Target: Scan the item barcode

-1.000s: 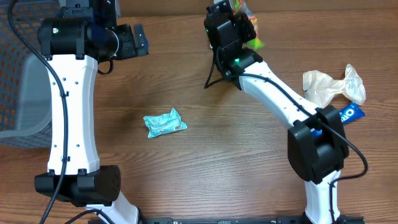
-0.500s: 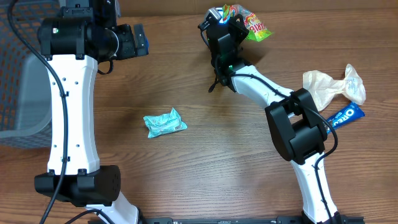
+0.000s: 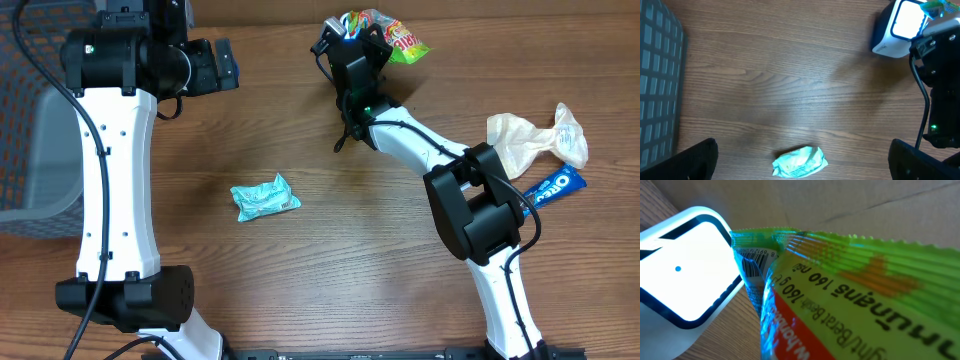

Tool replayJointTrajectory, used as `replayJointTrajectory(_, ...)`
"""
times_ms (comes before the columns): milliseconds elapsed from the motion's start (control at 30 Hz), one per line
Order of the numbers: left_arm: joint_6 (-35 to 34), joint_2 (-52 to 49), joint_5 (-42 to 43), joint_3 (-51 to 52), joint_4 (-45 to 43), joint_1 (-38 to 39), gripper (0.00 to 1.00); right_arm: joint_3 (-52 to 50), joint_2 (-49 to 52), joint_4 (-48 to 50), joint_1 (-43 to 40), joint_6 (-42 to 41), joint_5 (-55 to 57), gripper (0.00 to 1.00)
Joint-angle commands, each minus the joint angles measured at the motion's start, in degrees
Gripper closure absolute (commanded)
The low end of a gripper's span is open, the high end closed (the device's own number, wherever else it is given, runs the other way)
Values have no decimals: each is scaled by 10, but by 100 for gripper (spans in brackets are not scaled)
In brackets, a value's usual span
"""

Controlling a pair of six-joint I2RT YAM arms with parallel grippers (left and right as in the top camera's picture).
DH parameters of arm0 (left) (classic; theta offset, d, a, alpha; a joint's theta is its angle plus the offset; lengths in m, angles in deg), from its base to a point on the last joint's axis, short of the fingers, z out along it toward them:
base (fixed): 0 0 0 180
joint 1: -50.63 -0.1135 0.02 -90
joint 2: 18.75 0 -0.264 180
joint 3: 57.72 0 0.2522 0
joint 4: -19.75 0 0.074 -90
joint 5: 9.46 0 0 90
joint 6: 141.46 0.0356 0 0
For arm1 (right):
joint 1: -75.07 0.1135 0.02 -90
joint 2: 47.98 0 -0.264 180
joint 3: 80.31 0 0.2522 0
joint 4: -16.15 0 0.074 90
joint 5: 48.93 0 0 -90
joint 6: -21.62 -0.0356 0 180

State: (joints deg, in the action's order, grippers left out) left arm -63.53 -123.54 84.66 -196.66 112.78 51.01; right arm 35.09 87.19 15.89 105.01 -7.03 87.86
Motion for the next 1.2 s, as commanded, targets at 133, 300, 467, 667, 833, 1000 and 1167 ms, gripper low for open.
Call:
replayJointTrajectory(133, -8, 10, 3, -2, -2, 0, 0, 12, -3, 28, 2, 3, 3, 96)
replayJointTrajectory(300, -8, 10, 3, -2, -2, 0, 0, 12, -3, 27, 1, 3, -6, 96)
replayJointTrajectory(467, -8, 10, 4, -2, -2, 0, 0, 12, -3, 34, 0, 22, -2, 96)
replayJointTrajectory(667, -8, 10, 3, -2, -2, 0, 0, 12, -3, 159, 0, 54, 8, 96)
replayJointTrajectory(833, -8, 10, 4, -2, -2, 0, 0, 12, -3, 181, 0, 94, -17, 96)
replayJointTrajectory(1000, -8, 10, 4, -2, -2, 0, 0, 12, -3, 149, -2, 91, -17, 96)
replayJointTrajectory(1167, -8, 10, 3, -2, -2, 0, 0, 12, -3, 98, -4, 52, -33, 96)
